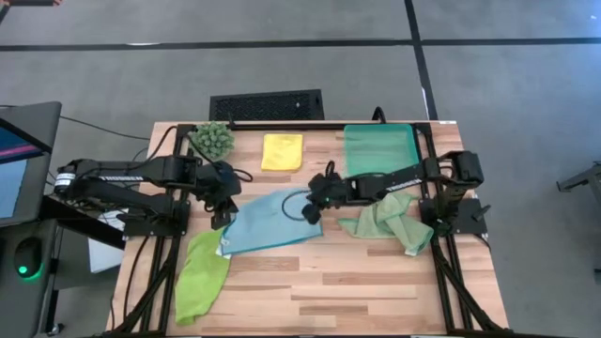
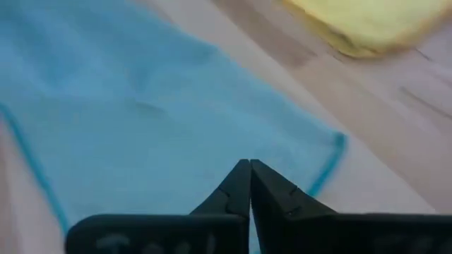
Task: Fold microfiber towels
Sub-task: Fold the blue microfiber cloth
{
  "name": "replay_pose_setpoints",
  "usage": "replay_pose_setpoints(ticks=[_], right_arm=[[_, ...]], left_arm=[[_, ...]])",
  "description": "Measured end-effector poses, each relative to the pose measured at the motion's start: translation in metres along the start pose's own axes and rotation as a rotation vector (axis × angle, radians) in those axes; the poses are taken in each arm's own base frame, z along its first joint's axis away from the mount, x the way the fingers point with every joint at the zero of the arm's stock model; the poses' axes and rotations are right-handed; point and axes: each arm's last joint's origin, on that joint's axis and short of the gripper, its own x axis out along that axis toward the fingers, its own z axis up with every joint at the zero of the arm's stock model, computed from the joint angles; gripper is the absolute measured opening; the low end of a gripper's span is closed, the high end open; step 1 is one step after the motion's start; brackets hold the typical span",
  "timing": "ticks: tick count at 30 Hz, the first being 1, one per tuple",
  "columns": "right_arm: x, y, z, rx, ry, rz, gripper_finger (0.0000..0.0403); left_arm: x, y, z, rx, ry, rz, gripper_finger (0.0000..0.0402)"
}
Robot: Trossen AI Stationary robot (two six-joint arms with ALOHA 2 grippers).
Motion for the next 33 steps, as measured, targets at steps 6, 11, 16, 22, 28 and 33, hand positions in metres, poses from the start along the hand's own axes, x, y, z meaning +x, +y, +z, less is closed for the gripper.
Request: replay_pose_setpoints(ticks=[6,11,16,22,28,33], right_arm=[[-0.002,0.045,-0.014,-0.099,-0.106,0.155,0.0005],[0.022,0.062,-0.052,-0.088,-0.025,0.176,0.0004],[0.041,0.065,-0.066,-0.095,0.026,0.157,0.0003],[0.018,0.055,-0.067,-0.181,0.218,0.042,0.0003],[-0.037,0.034,-0.042,-0.277,0.264,-0.075,0.0003],[-0.073,0.042,-0.021,-0.253,0.131,0.010,0.0003]], left_arm=[[0.000,-0.001,0.003,0.015,-0.033,-0.007,0.0000],[0.000,0.000,0.003,0.011,-0.037,0.030,0.0000],[0.000,0.003,-0.001,-0.019,-0.008,0.097,0.0000],[0.000,0.001,-0.001,-0.095,-0.013,0.095,0.0000],[0.016,-0.005,0.004,-0.072,-0.002,0.148,0.0016],[0.046,-0.001,0.010,-0.066,0.093,0.256,0.0056]])
